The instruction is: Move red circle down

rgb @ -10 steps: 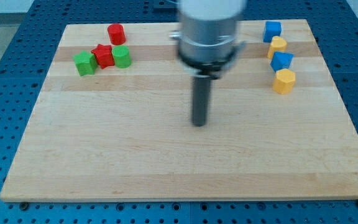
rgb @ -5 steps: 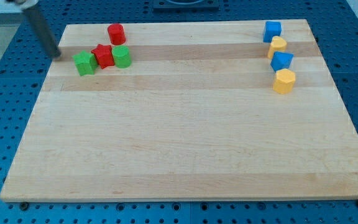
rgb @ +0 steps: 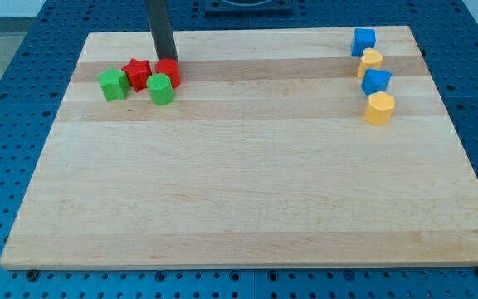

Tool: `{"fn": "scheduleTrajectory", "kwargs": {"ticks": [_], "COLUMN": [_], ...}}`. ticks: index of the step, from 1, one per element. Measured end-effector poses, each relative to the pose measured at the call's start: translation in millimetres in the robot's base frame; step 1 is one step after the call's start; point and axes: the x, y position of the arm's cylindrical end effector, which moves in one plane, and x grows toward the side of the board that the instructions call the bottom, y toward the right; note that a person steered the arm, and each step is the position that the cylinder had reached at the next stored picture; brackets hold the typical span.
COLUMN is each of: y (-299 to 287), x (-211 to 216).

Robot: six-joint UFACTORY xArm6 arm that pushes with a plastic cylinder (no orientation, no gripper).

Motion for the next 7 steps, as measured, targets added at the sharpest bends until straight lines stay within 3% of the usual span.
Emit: {"fn": "scheduleTrajectory", "kwargs": {"ticks": [2, 4, 7], "y": [-49.4, -49.6, 64.2], "x": [-3.1, -2.8, 52.9]}}
